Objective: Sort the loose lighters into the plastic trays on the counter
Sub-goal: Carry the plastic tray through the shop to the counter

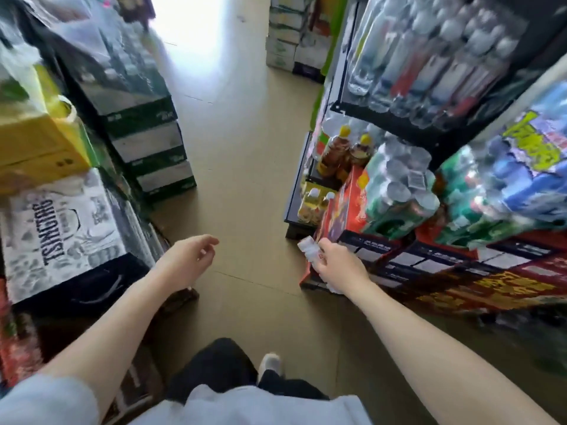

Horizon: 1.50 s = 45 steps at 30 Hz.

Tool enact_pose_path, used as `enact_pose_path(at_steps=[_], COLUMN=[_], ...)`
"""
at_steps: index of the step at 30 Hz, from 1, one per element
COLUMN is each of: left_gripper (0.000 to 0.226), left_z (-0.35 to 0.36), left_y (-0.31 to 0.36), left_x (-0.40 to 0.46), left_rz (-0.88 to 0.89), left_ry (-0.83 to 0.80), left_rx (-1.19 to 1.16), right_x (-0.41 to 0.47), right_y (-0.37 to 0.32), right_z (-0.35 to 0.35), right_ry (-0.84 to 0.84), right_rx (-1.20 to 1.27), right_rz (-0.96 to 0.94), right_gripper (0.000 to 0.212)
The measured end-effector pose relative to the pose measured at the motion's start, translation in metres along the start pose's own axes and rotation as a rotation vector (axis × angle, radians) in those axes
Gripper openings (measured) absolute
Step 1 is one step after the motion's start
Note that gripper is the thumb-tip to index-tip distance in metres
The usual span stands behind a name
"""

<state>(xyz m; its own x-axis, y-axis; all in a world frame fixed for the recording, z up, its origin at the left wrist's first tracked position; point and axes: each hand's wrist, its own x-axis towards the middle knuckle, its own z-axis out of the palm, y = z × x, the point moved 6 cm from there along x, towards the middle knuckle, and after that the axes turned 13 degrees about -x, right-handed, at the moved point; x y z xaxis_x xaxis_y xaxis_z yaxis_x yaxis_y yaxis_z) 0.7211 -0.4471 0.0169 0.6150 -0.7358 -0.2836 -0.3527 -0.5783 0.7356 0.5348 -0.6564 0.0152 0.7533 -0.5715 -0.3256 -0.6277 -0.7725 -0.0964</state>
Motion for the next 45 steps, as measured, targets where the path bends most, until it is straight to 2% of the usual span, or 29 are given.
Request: enact_pose_path(at_steps=[4,9,16,22,27,30,34,41,45], left_gripper=[0.033,0.031,0.034,0.035,0.034,0.034,0.034,0.031,0.032], left_z=[-0.051,-0.123,-0.216,-0.275,-0.318,-0.345,-0.391,-0.478,-0.538], left_y=[-0.013,-0.047,-0.044,0.010,0.037,0.037,0.013,-0.077,-0.123], left_x=[0.069,0.172,0.337,0.507,0.655,0.731,0.808,0.912,0.981], left_rz=[-0.080,-0.112,-0.140,-0.007,0.055,-0.011,-0.176,-0.393,-0.461], left_ry=[0.062,0.177,0.203,0.153,0.209,0.225,0.215,0.261,0.261], left_rx=[0.196,0.193,0.133,0.068,0.060,0.043,0.052,0.038,0.018], right_x=[0.103,0.243,0.441,0.602,0.754,0.836,0.930,1.081,1.177], right_y=[-0.054,-0.109,-0.133,-0.110,-0.094,-0.099,-0.147,-0.259,-0.319], right_z=[-0.055,-0.105,-0.166,-0.205,-0.235,-0.264,-0.325,-0.396,-0.412], right_ry=[0.051,0.059,0.007,0.010,-0.057,-0.111,-0.097,0.037,0.023], right_rx=[0.030,0.078,0.024,0.015,0.013,0.025,0.016,-0.028,-0.059], right_rz=[-0.213,-0.333,-0.275,-0.198,-0.177,-0.191,-0.323,-0.536,-0.567], right_gripper=[0.013,0.016,0.013,0.012,0.010,0.018,0.014,0.017,0.016])
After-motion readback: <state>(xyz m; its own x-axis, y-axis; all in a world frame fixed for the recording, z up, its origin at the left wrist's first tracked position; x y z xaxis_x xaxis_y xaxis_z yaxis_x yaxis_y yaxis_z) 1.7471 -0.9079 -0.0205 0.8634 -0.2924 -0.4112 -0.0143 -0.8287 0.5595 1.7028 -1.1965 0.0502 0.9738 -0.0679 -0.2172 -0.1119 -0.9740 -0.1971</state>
